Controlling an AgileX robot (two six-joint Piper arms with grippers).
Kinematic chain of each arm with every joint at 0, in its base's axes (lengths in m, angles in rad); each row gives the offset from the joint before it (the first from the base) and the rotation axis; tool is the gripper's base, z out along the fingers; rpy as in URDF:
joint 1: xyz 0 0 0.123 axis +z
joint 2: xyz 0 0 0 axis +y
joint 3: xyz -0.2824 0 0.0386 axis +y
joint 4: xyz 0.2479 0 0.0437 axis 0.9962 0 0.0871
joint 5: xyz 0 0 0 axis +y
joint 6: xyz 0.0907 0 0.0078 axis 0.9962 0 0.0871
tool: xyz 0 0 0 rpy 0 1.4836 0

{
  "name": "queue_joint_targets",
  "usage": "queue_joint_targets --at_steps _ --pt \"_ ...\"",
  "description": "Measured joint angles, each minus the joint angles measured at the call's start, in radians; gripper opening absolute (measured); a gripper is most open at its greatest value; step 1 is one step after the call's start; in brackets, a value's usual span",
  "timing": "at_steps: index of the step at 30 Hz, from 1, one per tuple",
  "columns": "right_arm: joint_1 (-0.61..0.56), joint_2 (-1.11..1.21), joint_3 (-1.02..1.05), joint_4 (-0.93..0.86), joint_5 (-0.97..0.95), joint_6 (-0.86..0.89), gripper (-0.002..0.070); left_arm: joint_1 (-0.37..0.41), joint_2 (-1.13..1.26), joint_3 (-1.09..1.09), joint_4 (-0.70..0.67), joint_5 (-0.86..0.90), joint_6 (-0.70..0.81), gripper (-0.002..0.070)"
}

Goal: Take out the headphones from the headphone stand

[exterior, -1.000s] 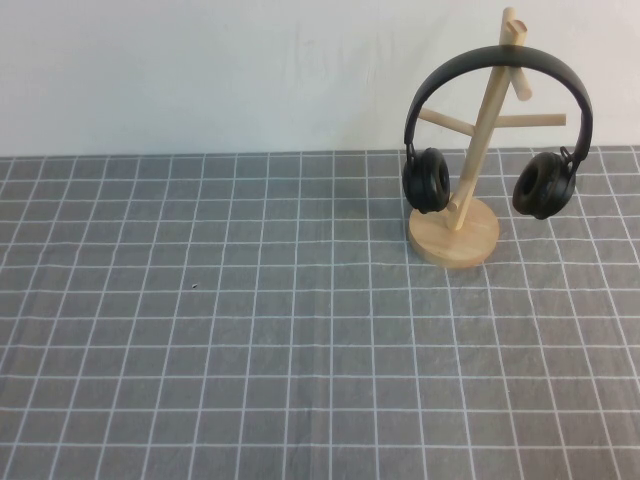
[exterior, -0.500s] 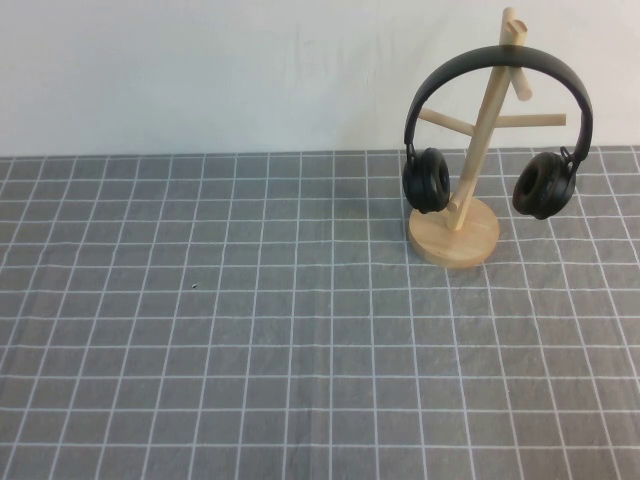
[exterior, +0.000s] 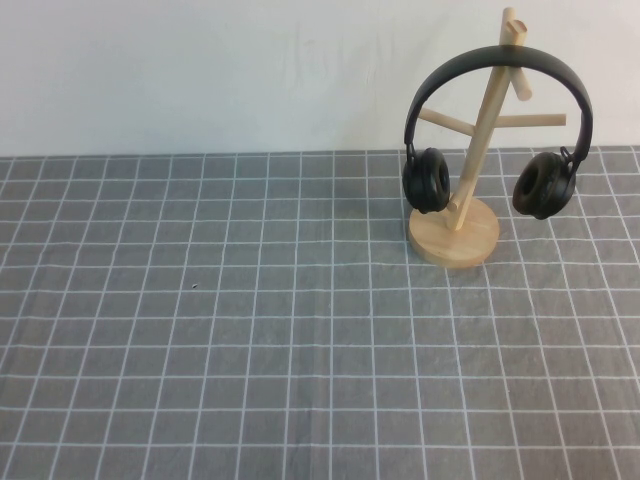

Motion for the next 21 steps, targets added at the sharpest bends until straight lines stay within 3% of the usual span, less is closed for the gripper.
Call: queue_joint_targets --at_steps 7,13,21 --pt "0.0 0.0 0.0 0.489 -0.159 -0.009 -0.0006 0.0 0.0 0.0 0.0 0.0 0.0 -0.0004" --pt "0.0 0.0 -0.002 0.584 -0.186 -0.035 -0.0006 0.0 0.0 0.0 0.0 0.0 0.0 -0.0004" --pt "0.0 0.152 -0.18 0.539 0.146 -0.11 -0.0002 0.0 0.0 0.0 0.0 0.0 0.0 -0.0004"
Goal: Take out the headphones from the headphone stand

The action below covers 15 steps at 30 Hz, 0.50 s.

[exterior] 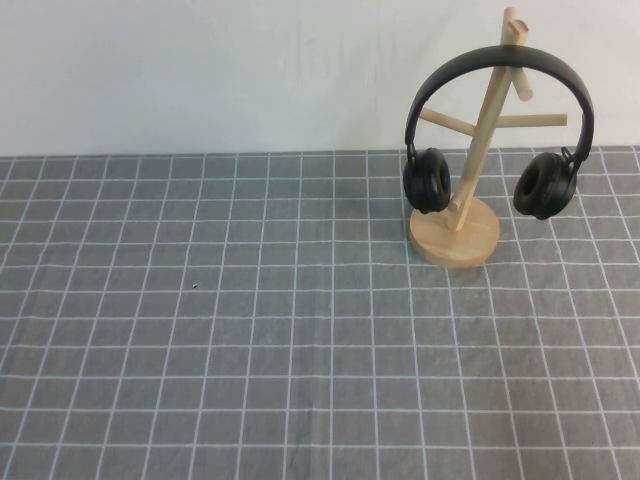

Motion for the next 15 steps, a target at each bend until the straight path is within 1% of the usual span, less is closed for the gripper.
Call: queue_joint_targets --at_steps 5,7,15 --pt "0.0 0.277 -0.254 -0.197 0.287 -0.101 -0.0002 0.0 0.0 0.0 0.0 0.0 0.0 -0.0004" --pt "0.0 0.373 -0.343 -0.249 0.362 -0.108 -0.0002 0.0 0.0 0.0 0.0 0.0 0.0 -0.0004" --pt "0.002 0.742 -0.666 -0.287 0.486 -0.2 -0.0002 0.0 0.0 0.0 0.0 0.0 0.0 -0.0004"
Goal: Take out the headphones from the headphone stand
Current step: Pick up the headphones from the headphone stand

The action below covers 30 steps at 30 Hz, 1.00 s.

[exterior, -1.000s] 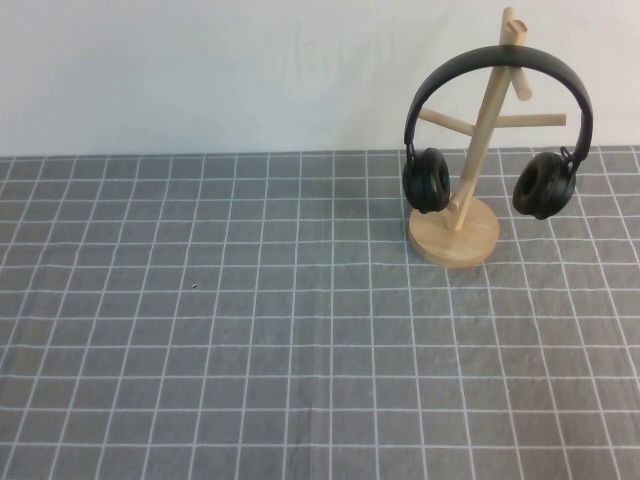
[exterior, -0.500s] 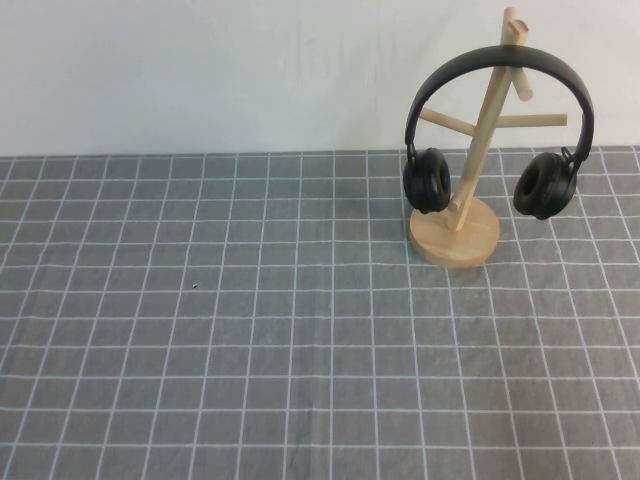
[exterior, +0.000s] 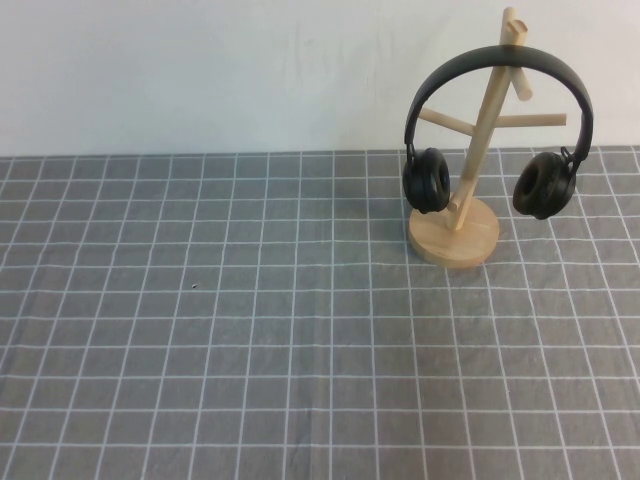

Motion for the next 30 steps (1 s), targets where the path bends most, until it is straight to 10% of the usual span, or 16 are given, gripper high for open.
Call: queue_joint_targets --at_steps 16,25,30 --pt "0.725 0.504 -0.669 -0.539 0.009 -0.004 0.0025 0.0 0.0 0.0 0.0 0.0 0.0 -0.0004" --pt "0.908 0.678 -0.793 -1.147 -0.024 -0.047 0.0521 0.0 0.0 0.0 0.0 0.0 0.0 -0.0004" --pt "0.915 0.768 -0.793 -1.414 -0.021 0.067 0.0528 0.0 0.0 0.0 0.0 0.0 0.0 -0.0004"
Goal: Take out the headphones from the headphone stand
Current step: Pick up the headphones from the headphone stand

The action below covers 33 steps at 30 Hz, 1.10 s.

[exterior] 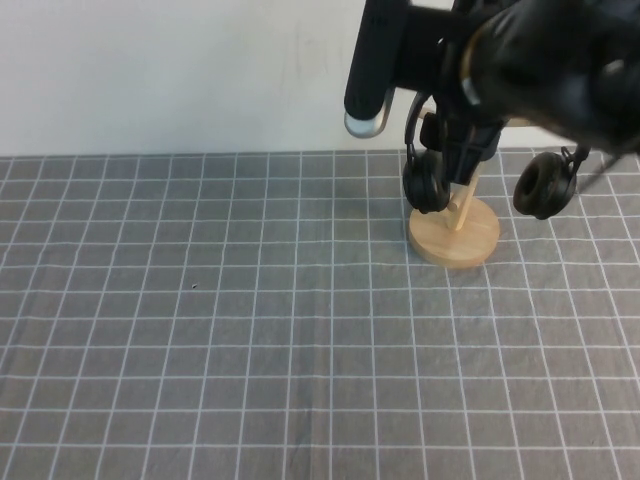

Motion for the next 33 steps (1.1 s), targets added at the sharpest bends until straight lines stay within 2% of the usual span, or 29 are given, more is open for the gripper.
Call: queue_joint_targets --at_steps 3,8,12,28,31,33 --pt "-0.002 0.022 0.0 -0.063 0.002 0.053 0.0528 0.0 0.0 0.0 0.0 0.0 0.0 -0.0004" --pt "-0.004 0.043 0.0 -0.072 -0.009 0.044 0.0528 0.0 0.0 0.0 0.0 0.0 0.0 -0.0004" --pt "-0.03 0.061 0.0 -0.092 -0.027 0.044 0.0496 0.0 0.0 0.0 0.0 0.0 0.0 -0.0004" --pt "-0.08 0.1 0.0 -0.157 -0.092 0.044 0.0491 0.0 0.0 0.0 0.0 0.0 0.0 -0.0004" --pt "-0.08 0.1 0.0 -0.163 -0.094 0.044 0.0396 0.0 0.0 0.0 0.0 0.0 0.0 -0.0004" --pt "-0.08 0.1 0.0 -0.164 -0.092 0.044 0.0276 0.0 0.0 0.0 0.0 0.0 0.0 -0.0004"
